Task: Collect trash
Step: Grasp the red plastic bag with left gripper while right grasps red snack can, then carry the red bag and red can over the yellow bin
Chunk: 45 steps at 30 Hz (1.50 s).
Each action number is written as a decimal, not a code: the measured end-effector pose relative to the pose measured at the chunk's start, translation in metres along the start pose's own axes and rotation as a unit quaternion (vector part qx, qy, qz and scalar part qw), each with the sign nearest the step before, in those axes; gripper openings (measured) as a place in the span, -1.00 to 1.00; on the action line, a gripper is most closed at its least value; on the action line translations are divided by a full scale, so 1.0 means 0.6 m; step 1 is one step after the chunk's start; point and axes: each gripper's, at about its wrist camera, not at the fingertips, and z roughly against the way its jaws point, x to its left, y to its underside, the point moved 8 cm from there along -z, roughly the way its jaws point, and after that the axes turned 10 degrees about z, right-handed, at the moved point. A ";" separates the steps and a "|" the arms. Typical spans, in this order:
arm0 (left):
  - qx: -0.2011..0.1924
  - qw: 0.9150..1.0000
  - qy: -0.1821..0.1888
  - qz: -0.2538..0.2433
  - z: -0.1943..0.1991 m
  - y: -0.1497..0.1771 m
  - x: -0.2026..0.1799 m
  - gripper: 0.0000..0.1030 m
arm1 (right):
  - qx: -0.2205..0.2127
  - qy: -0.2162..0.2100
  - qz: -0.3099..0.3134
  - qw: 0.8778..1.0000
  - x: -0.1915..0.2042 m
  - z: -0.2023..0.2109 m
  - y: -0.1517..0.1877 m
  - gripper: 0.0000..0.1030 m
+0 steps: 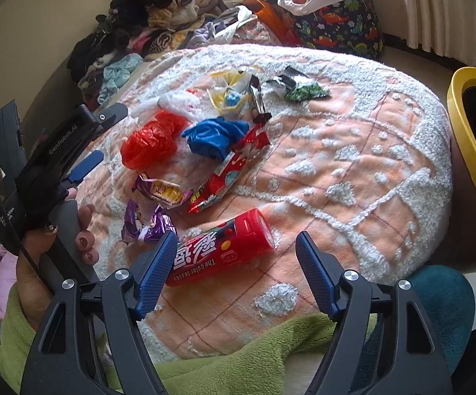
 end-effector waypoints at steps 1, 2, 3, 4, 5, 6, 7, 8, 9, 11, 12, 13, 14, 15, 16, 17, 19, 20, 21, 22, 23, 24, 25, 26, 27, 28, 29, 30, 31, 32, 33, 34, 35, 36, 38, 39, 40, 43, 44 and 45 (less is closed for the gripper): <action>0.005 1.000 0.001 0.004 -0.004 0.002 0.004 0.74 | 0.009 0.000 -0.003 1.000 0.000 -0.007 0.003 0.40; 0.010 1.000 0.002 0.008 -0.008 0.003 0.008 0.74 | 0.016 -0.001 -0.007 1.000 0.000 -0.013 0.005 0.40; 0.014 1.000 0.003 0.012 -0.013 0.004 0.012 0.74 | 0.022 -0.006 -0.012 1.000 0.000 -0.020 0.007 0.40; 0.020 1.000 0.005 0.016 -0.018 0.006 0.015 0.74 | 0.028 -0.009 -0.017 0.999 -0.001 -0.026 0.009 0.40; 0.024 1.000 0.005 0.019 -0.022 0.009 0.018 0.72 | 0.035 -0.012 -0.024 0.999 -0.001 -0.033 0.011 0.39; 0.029 0.999 0.006 0.021 -0.026 0.012 0.021 0.69 | 0.040 -0.019 -0.032 0.999 0.000 -0.040 0.012 0.39; 0.033 0.999 0.006 0.024 -0.031 0.014 0.023 0.67 | 0.043 -0.025 -0.038 0.998 0.001 -0.045 0.012 0.37; 0.038 0.999 0.007 0.027 -0.035 0.016 0.027 0.63 | 0.045 -0.028 -0.045 0.998 0.001 -0.050 0.013 0.33; 0.045 0.998 0.009 0.032 -0.040 0.020 0.029 0.56 | 0.045 -0.030 -0.049 0.997 0.001 -0.052 0.012 0.23; 0.056 0.998 0.011 0.038 -0.049 0.026 0.033 0.40 | 0.041 -0.036 -0.055 0.997 -0.001 -0.053 0.010 0.00; 0.061 0.997 0.012 0.038 -0.053 0.029 0.034 0.28 | 0.038 -0.043 -0.059 0.997 -0.001 -0.053 0.008 -0.08; 0.065 0.997 0.015 0.038 -0.055 0.033 0.033 0.20 | 0.037 -0.047 -0.060 0.996 0.000 -0.053 0.006 -0.10; 0.069 0.997 0.017 0.037 -0.057 0.036 0.031 -0.01 | 0.035 -0.049 -0.060 0.996 -0.001 -0.052 0.006 -0.11; 0.074 0.996 0.019 0.035 -0.059 0.039 0.028 -0.21 | 0.031 -0.052 -0.061 0.996 -0.001 -0.050 0.006 -0.14; 0.077 0.996 0.022 0.031 -0.059 0.042 0.024 -0.30 | 0.027 -0.057 -0.062 0.996 -0.002 -0.047 0.004 -0.17; 0.075 0.996 0.024 0.027 -0.057 0.043 0.020 -0.50 | 0.022 -0.061 -0.064 0.996 -0.004 -0.042 0.002 -0.18; 0.068 0.997 0.029 0.015 -0.047 0.042 0.007 -0.60 | 0.009 -0.063 -0.063 0.996 -0.008 -0.030 -0.001 -0.23; 0.065 0.997 0.034 0.011 -0.041 0.040 0.001 -0.62 | 0.001 -0.063 -0.059 0.996 -0.009 -0.023 -0.004 -0.24; 0.060 0.997 0.039 0.007 -0.034 0.037 -0.006 -0.65 | -0.007 -0.062 -0.055 0.997 -0.010 -0.016 -0.008 -0.26; 0.056 0.997 0.044 0.003 -0.028 0.033 -0.012 -0.65 | -0.013 -0.061 -0.051 0.997 -0.010 -0.010 -0.012 -0.28; 0.052 0.997 0.048 0.000 -0.022 0.030 -0.019 -0.66 | -0.021 -0.061 -0.046 0.997 -0.010 -0.002 -0.016 -0.30; 0.048 0.997 0.053 -0.004 -0.014 0.026 -0.026 -0.67 | -0.030 -0.059 -0.040 0.997 -0.010 0.007 -0.020 -0.32; 0.045 0.997 0.057 -0.007 -0.008 0.023 -0.033 -0.68 | -0.037 -0.058 -0.035 0.997 -0.009 0.013 -0.024 -0.34; 0.041 0.997 0.059 -0.011 -0.002 0.019 -0.040 -0.68 | -0.045 -0.056 -0.030 0.997 -0.009 0.021 -0.029 -0.34; 0.036 0.997 0.062 -0.016 0.006 0.016 -0.047 -0.68 | -0.053 -0.053 -0.024 0.997 -0.010 0.030 -0.032 -0.40; 0.033 0.997 0.065 -0.021 0.013 0.014 -0.053 -0.68 | -0.060 -0.050 -0.020 0.997 -0.010 0.035 -0.037 -0.40; 0.030 0.997 0.065 -0.027 0.019 0.013 -0.058 -0.69 | -0.068 -0.048 -0.015 0.996 -0.011 0.043 -0.041 -0.40; 0.025 0.997 0.066 -0.034 0.026 0.011 -0.063 -0.69 | -0.075 -0.045 -0.011 0.996 -0.012 0.051 -0.045 -0.40; 0.022 0.997 0.065 -0.041 0.032 0.010 -0.069 -0.69 | -0.079 -0.043 -0.007 0.996 -0.010 0.053 -0.054 -0.40; 0.019 0.997 0.064 -0.046 0.037 0.009 -0.072 -0.69 | -0.085 -0.040 -0.003 0.996 -0.011 0.058 -0.058 -0.40; 0.015 0.996 0.064 -0.053 0.043 0.009 -0.075 -0.70 | -0.091 -0.038 -0.002 0.995 -0.014 0.064 -0.060 -0.40; 0.014 0.996 0.064 -0.063 0.048 0.009 -0.080 -0.70 | -0.097 -0.037 -0.002 0.995 -0.015 0.068 -0.061 -0.40; 0.012 0.995 0.062 -0.075 0.053 0.010 -0.084 -0.71 | -0.102 -0.036 -0.003 0.994 -0.016 0.073 -0.065 -0.40; 0.010 0.994 0.060 -0.087 0.057 0.012 -0.088 -0.72 | -0.105 -0.035 -0.004 0.994 -0.019 0.076 -0.067 -0.40; 0.010 0.992 0.062 -0.106 0.064 0.018 -0.095 -0.73 | -0.115 -0.024 -0.005 0.993 -0.027 0.086 -0.073 -0.40; 0.010 0.991 0.059 -0.118 0.067 0.023 -0.099 -0.73 | -0.120 -0.021 -0.005 0.993 -0.032 0.092 -0.074 -0.40; 0.010 0.990 0.057 -0.128 0.069 0.027 -0.101 -0.73 | -0.124 -0.018 -0.006 0.992 -0.037 0.097 -0.076 -0.40; 0.011 0.984 0.052 -0.167 0.072 0.050 -0.114 -0.74 | -0.141 -0.009 -0.016 0.990 -0.058 0.117 -0.082 -0.40; 0.011 0.983 0.051 -0.177 0.072 0.057 -0.118 -0.75 | -0.146 -0.007 -0.020 0.989 -0.063 0.123 -0.083 -0.40; 0.015 0.980 0.052 -0.190 0.072 0.066 -0.125 -0.75 | -0.153 -0.006 -0.024 0.988 -0.070 0.131 -0.084 -0.40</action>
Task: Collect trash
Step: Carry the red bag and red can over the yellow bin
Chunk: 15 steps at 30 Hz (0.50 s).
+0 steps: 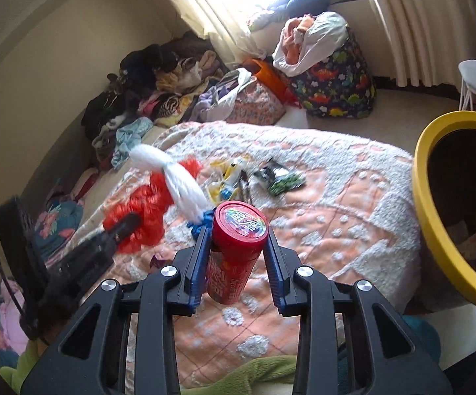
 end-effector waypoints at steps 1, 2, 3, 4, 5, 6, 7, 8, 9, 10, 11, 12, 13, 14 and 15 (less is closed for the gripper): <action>0.003 1.000 0.004 -0.008 -0.001 0.005 -0.009 -0.75 | -0.007 0.001 -0.004 1.000 -0.006 0.007 -0.004 -0.40; 0.007 1.000 0.008 -0.014 -0.001 0.010 -0.018 -0.76 | -0.014 0.002 -0.008 1.000 -0.012 0.014 -0.009 -0.40; 0.011 1.000 0.012 -0.024 -0.002 0.017 -0.029 -0.76 | -0.020 0.004 -0.010 1.000 -0.018 0.021 -0.013 -0.40; 0.013 0.999 0.014 -0.036 -0.002 0.024 -0.041 -0.76 | -0.025 0.007 -0.013 1.000 -0.023 0.027 -0.017 -0.40; 0.014 0.999 0.015 -0.045 -0.002 0.028 -0.050 -0.76 | -0.030 0.009 -0.016 0.999 -0.028 0.032 -0.020 -0.40; 0.016 0.998 0.017 -0.055 -0.003 0.034 -0.060 -0.76 | -0.035 0.011 -0.020 0.999 -0.034 0.037 -0.022 -0.40; 0.015 0.998 0.017 -0.062 -0.003 0.037 -0.068 -0.76 | -0.039 0.012 -0.023 0.999 -0.041 0.042 -0.025 -0.40; 0.015 0.998 0.014 -0.067 -0.003 0.039 -0.073 -0.76 | -0.042 0.015 -0.026 0.999 -0.048 0.047 -0.026 -0.40; 0.014 0.997 0.013 -0.073 -0.002 0.041 -0.080 -0.76 | -0.045 0.017 -0.031 0.998 -0.056 0.052 -0.028 -0.40; 0.012 0.997 0.009 -0.078 -0.002 0.042 -0.084 -0.76 | -0.047 0.018 -0.034 0.998 -0.060 0.055 -0.030 -0.40; 0.010 0.997 0.004 -0.082 -0.002 0.042 -0.087 -0.76 | -0.049 0.020 -0.038 0.998 -0.065 0.057 -0.031 -0.40; 0.009 0.996 0.001 -0.085 -0.003 0.041 -0.091 -0.76 | -0.052 0.024 -0.040 0.998 -0.072 0.060 -0.032 -0.40; 0.008 0.996 0.002 -0.084 -0.003 0.039 -0.093 -0.76 | -0.055 0.025 -0.043 0.997 -0.078 0.063 -0.034 -0.40; 0.005 0.996 0.003 -0.084 -0.001 0.037 -0.096 -0.76 | -0.057 0.026 -0.045 0.997 -0.083 0.067 -0.035 -0.40; 0.002 0.996 0.003 -0.085 0.000 0.035 -0.100 -0.76 | -0.060 0.030 -0.048 0.997 -0.089 0.071 -0.035 -0.40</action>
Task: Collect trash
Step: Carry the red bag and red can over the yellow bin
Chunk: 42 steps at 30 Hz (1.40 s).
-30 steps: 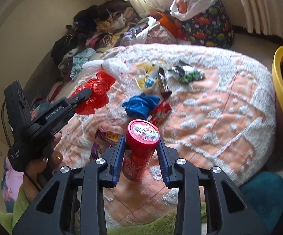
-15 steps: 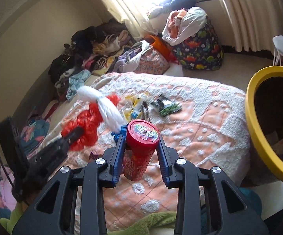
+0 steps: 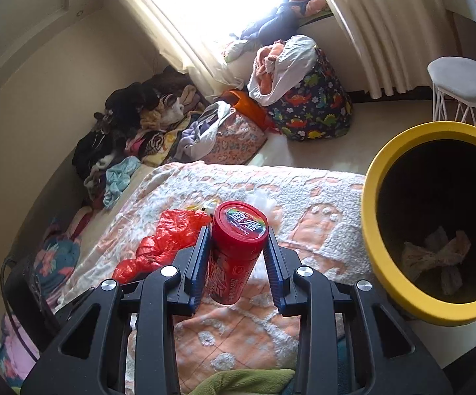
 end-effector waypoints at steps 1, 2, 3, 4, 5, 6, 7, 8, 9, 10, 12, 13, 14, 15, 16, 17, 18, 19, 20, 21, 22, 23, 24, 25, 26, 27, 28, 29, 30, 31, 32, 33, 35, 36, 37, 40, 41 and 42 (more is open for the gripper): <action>-0.004 1.000 -0.001 -0.002 0.003 -0.002 -0.004 -0.76 | -0.003 0.002 -0.003 1.000 -0.005 0.003 -0.002 -0.40; -0.008 1.000 0.000 -0.002 0.004 -0.007 -0.008 -0.76 | -0.006 0.004 -0.005 1.000 -0.011 0.006 -0.005 -0.40; -0.010 1.000 0.005 -0.001 0.006 -0.010 -0.012 -0.76 | -0.009 0.007 -0.007 1.000 -0.015 0.008 -0.007 -0.40; -0.011 1.000 0.009 0.000 0.007 -0.013 -0.016 -0.76 | -0.013 0.011 -0.008 1.000 -0.021 0.012 -0.009 -0.40; -0.013 1.000 0.013 -0.001 0.007 -0.016 -0.024 -0.76 | -0.018 0.015 -0.009 1.000 -0.028 0.017 -0.013 -0.40; -0.014 1.000 0.019 0.000 0.008 -0.020 -0.032 -0.76 | -0.021 0.018 -0.010 1.000 -0.034 0.020 -0.015 -0.40; -0.016 1.000 0.024 0.000 0.009 -0.023 -0.039 -0.76 | -0.024 0.023 -0.011 0.999 -0.041 0.025 -0.017 -0.40; -0.017 0.999 0.028 0.000 0.009 -0.025 -0.046 -0.76 | -0.029 0.028 -0.012 0.999 -0.048 0.030 -0.019 -0.40; -0.017 0.999 0.035 -0.001 0.009 -0.028 -0.055 -0.76 | -0.033 0.032 -0.013 0.999 -0.054 0.035 -0.022 -0.40; -0.017 0.999 0.040 -0.002 0.008 -0.030 -0.064 -0.76 | -0.037 0.037 -0.014 0.999 -0.062 0.040 -0.025 -0.40; -0.016 0.999 0.051 -0.002 0.007 -0.033 -0.082 -0.76 | -0.044 0.046 -0.018 0.998 -0.076 0.049 -0.028 -0.40; -0.014 0.998 0.058 -0.002 0.006 -0.033 -0.090 -0.76 | -0.048 0.052 -0.020 0.997 -0.085 0.054 -0.031 -0.40; -0.013 0.998 0.064 0.000 0.005 -0.033 -0.098 -0.76 | -0.052 0.056 -0.022 0.997 -0.095 0.059 -0.033 -0.40; -0.009 0.997 0.072 0.002 0.004 -0.033 -0.107 -0.76 | -0.056 0.061 -0.024 0.996 -0.104 0.064 -0.036 -0.40; -0.006 0.997 0.077 0.003 0.002 -0.032 -0.115 -0.76 | -0.060 0.066 -0.027 0.996 -0.113 0.070 -0.039 -0.40; -0.004 0.997 0.082 0.003 0.001 -0.032 -0.121 -0.76 | -0.063 0.070 -0.030 0.995 -0.120 0.075 -0.041 -0.40; -0.002 0.996 0.086 0.003 -0.001 -0.031 -0.128 -0.76 | -0.067 0.075 -0.032 0.994 -0.127 0.079 -0.043 -0.40; -0.001 0.996 0.089 0.001 -0.002 -0.031 -0.134 -0.76 | -0.072 0.081 -0.035 0.994 -0.137 0.085 -0.045 -0.40; 0.001 0.996 0.091 0.000 -0.003 -0.029 -0.141 -0.76 | -0.075 0.086 -0.037 0.993 -0.145 0.090 -0.045 -0.40; 0.002 0.996 0.095 -0.002 -0.004 -0.028 -0.148 -0.76 | -0.078 0.091 -0.039 0.992 -0.152 0.094 -0.046 -0.40; 0.004 0.995 0.097 -0.003 -0.005 -0.028 -0.154 -0.76 | -0.082 0.096 -0.042 0.991 -0.162 0.100 -0.048 -0.40; 0.005 0.995 0.100 -0.005 -0.007 -0.027 -0.158 -0.76 | -0.086 0.101 -0.044 0.990 -0.167 0.104 -0.049 -0.40; 0.007 0.995 0.102 -0.006 -0.007 -0.026 -0.164 -0.76 | -0.089 0.106 -0.046 0.989 -0.174 0.108 -0.051 -0.40; 0.008 0.994 0.105 -0.007 -0.008 -0.025 -0.170 -0.76 | -0.092 0.112 -0.048 0.988 -0.183 0.114 -0.053 -0.40; 0.009 0.994 0.107 -0.009 -0.009 -0.025 -0.175 -0.76 | -0.095 0.116 -0.050 0.987 -0.189 0.117 -0.054 -0.40; 0.010 0.994 0.110 -0.011 -0.010 -0.024 -0.182 -0.76 | -0.098 0.120 -0.051 0.987 -0.195 0.121 -0.056 -0.40; 0.011 0.993 0.113 -0.013 -0.011 -0.024 -0.188 -0.76 | -0.101 0.126 -0.052 0.986 -0.202 0.126 -0.058 -0.40; 0.013 0.993 0.116 -0.015 -0.012 -0.023 -0.193 -0.76 | -0.104 0.131 -0.052 0.985 -0.208 0.129 -0.059 -0.40; 0.014 0.993 0.118 -0.017 -0.013 -0.023 -0.200 -0.76 | -0.106 0.136 -0.052 0.984 -0.213 0.131 -0.061 -0.40; 0.015 0.992 0.121 -0.019 -0.014 -0.023 -0.206 -0.76 | -0.108 0.141 -0.053 0.983 -0.221 0.135 -0.061 -0.40; 0.016 0.992 0.124 -0.021 -0.015 -0.023 -0.212 -0.76 | -0.110 0.146 -0.054 0.982 -0.228 0.139 -0.061 -0.40; 0.017 0.992 0.126 -0.024 -0.015 -0.021 -0.219 -0.76 | -0.112 0.152 -0.055 0.980 -0.235 0.142 -0.061 -0.40; 0.018 0.991 0.131 -0.029 -0.017 -0.020 -0.231 -0.76 | -0.116 0.161 -0.057 0.978 -0.247 0.149 -0.061 -0.40; 0.019 0.990 0.133 -0.032 -0.019 -0.019 -0.237 -0.76 | -0.118 0.166 -0.058 0.977 -0.254 0.153 -0.060 -0.40; 0.020 0.990 0.136 -0.035 -0.021 -0.018 -0.242 -0.76 | -0.119 0.169 -0.059 0.977 -0.259 0.156 -0.061 -0.40; 0.022 0.989 0.142 -0.044 -0.025 -0.015 -0.258 -0.76 | -0.123 0.181 -0.063 0.974 -0.276 0.164 -0.060 -0.40; 0.024 0.988 0.144 -0.046 -0.026 -0.014 -0.263 -0.76 | -0.124 0.184 -0.065 0.973 -0.283 0.167 -0.059 -0.40; 0.025 0.988 0.146 -0.048 -0.028 -0.012 -0.269 -0.76 | -0.124 0.188 -0.066 0.972 -0.282 0.170 -0.057 -0.40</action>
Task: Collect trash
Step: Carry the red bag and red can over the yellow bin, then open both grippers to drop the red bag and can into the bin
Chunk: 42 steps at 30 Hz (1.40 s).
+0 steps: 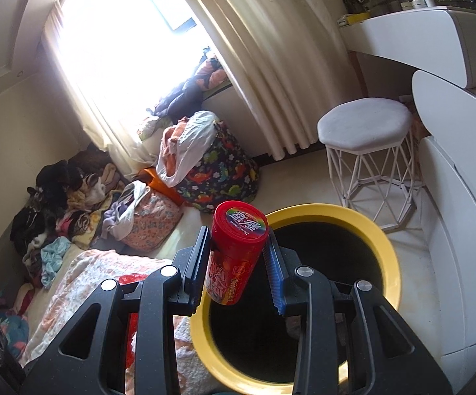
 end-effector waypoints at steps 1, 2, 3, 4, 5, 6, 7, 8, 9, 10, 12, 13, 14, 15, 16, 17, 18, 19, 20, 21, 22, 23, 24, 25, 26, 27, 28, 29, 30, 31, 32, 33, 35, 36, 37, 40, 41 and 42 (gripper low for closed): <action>0.002 1.000 0.003 -0.002 -0.004 0.001 -0.005 -0.76 | -0.001 0.005 -0.001 1.000 -0.007 0.000 0.000 -0.40; 0.004 1.000 0.005 -0.003 -0.007 0.002 -0.008 -0.76 | -0.001 0.008 -0.002 1.000 -0.013 -0.001 0.000 -0.40; 0.005 1.000 0.008 -0.006 -0.011 0.003 -0.014 -0.76 | -0.002 0.012 -0.003 1.000 -0.018 -0.001 -0.001 -0.40; 0.007 1.000 0.011 -0.008 -0.014 0.004 -0.018 -0.76 | -0.002 0.016 -0.005 1.000 -0.025 -0.001 0.000 -0.40; 0.009 1.000 0.014 -0.010 -0.018 0.004 -0.022 -0.76 | -0.002 0.019 -0.007 1.000 -0.031 -0.003 0.000 -0.40; 0.011 1.000 0.018 -0.012 -0.023 0.005 -0.027 -0.76 | -0.002 0.023 -0.009 1.000 -0.036 -0.003 0.000 -0.40; 0.014 1.000 0.021 -0.015 -0.028 0.006 -0.033 -0.76 | -0.002 0.027 -0.011 1.000 -0.043 -0.004 0.001 -0.40; 0.017 0.999 0.024 -0.017 -0.032 0.007 -0.036 -0.76 | -0.002 0.031 -0.013 0.999 -0.048 -0.004 0.003 -0.40; 0.020 0.999 0.027 -0.018 -0.038 0.009 -0.041 -0.76 | -0.001 0.034 -0.016 0.999 -0.055 -0.005 0.004 -0.40; 0.025 0.999 0.030 -0.020 -0.044 0.012 -0.046 -0.76 | 0.000 0.036 -0.018 0.999 -0.062 -0.007 0.005 -0.40; 0.033 0.999 0.035 -0.021 -0.056 0.016 -0.053 -0.76 | 0.003 0.042 -0.021 0.999 -0.073 -0.010 0.008 -0.40; 0.037 0.998 0.037 -0.020 -0.063 0.018 -0.056 -0.76 | 0.004 0.047 -0.022 0.999 -0.079 -0.012 0.010 -0.40; 0.041 0.998 0.040 -0.019 -0.069 0.020 -0.059 -0.76 | 0.006 0.050 -0.023 0.998 -0.083 -0.013 0.010 -0.40; 0.045 0.998 0.042 -0.018 -0.076 0.021 -0.062 -0.76 | 0.008 0.052 -0.024 0.998 -0.087 -0.015 0.012 -0.40; 0.048 0.998 0.044 -0.017 -0.081 0.023 -0.063 -0.76 | 0.010 0.054 -0.026 0.998 -0.091 -0.016 0.014 -0.40; 0.052 0.997 0.047 -0.015 -0.087 0.024 -0.065 -0.76 | 0.013 0.055 -0.028 0.998 -0.094 -0.019 0.017 -0.40; 0.056 0.997 0.050 -0.013 -0.093 0.026 -0.066 -0.76 | 0.016 0.057 -0.029 0.998 -0.098 -0.021 0.020 -0.40; 0.059 0.997 0.051 -0.012 -0.099 0.027 -0.068 -0.76 | 0.019 0.059 -0.030 0.998 -0.101 -0.024 0.021 -0.40; 0.062 0.997 0.053 -0.010 -0.105 0.028 -0.069 -0.76 | 0.022 0.060 -0.031 0.997 -0.104 -0.027 0.023 -0.40; 0.065 0.996 0.056 -0.008 -0.110 0.029 -0.069 -0.76 | 0.025 0.061 -0.031 0.997 -0.106 -0.029 0.025 -0.39; 0.068 0.996 0.058 -0.004 -0.115 0.030 -0.070 -0.76 | 0.027 0.061 -0.032 0.997 -0.109 -0.032 0.027 -0.39; 0.071 0.996 0.060 0.000 -0.120 0.029 -0.069 -0.75 | 0.029 0.061 -0.034 0.997 -0.111 -0.034 0.029 -0.39; 0.071 0.995 0.064 0.007 -0.124 0.028 -0.067 -0.73 | 0.032 0.060 -0.035 0.997 -0.112 -0.036 0.031 -0.38; 0.071 0.995 0.063 0.012 -0.128 0.026 -0.064 -0.68 | 0.037 0.052 -0.038 0.997 -0.113 -0.040 0.035 -0.36; 0.071 0.996 0.057 0.018 -0.131 0.026 -0.060 -0.38 | 0.043 0.045 -0.045 0.997 -0.113 -0.044 0.038 -0.30; 0.070 0.996 0.048 0.028 -0.134 0.024 -0.052 0.14 | 0.048 0.038 -0.054 0.997 -0.115 -0.048 0.041 -0.02; 0.067 0.996 0.043 0.039 -0.133 0.023 -0.042 0.30 | 0.049 0.034 -0.061 0.996 -0.118 -0.050 0.044 0.13; 0.063 0.996 0.041 0.047 -0.130 0.022 -0.038 0.41 | 0.050 0.035 -0.062 0.996 -0.118 -0.051 0.045 0.15; 0.057 0.996 0.039 0.055 -0.125 0.020 -0.029 0.47 | 0.052 0.037 -0.060 0.996 -0.116 -0.052 0.046 0.17; 0.051 0.996 0.034 0.061 -0.119 0.020 -0.020 0.54 | 0.055 0.038 -0.056 0.996 -0.114 -0.055 0.047 0.17; 0.045 0.996 0.028 0.066 -0.113 0.019 -0.012 0.69 | 0.056 0.037 -0.054 0.996 -0.110 -0.055 0.047 0.18; 0.036 0.996 0.026 0.071 -0.105 0.016 -0.006 0.75 | 0.057 0.036 -0.052 0.996 -0.105 -0.055 0.048 0.23; 0.022 0.997 0.019 0.075 -0.092 0.011 0.005 0.77 | 0.056 0.035 -0.044 0.997 -0.094 -0.054 0.047 0.27; 0.015 0.997 0.012 0.076 -0.085 0.008 0.011 0.77 | 0.056 0.034 -0.038 0.997 -0.087 -0.055 0.047 0.28; 0.010 0.997 0.006 0.077 -0.081 0.006 0.016 0.77 | 0.055 0.033 -0.030 0.997 -0.079 -0.055 0.046 0.29; -0.004 0.997 -0.003 0.081 -0.063 -0.004 0.036 0.78 | 0.052 0.025 -0.017 0.998 -0.059 -0.053 0.044 0.32; -0.007 0.997 -0.006 0.082 -0.058 -0.005 0.040 0.78 | 0.050 0.023 -0.012 0.998 -0.052 -0.051 0.043 0.32; -0.011 0.996 -0.011 0.084 -0.053 -0.007 0.046 0.78 | 0.049 0.019 -0.008 0.999 -0.045 -0.050 0.041 0.33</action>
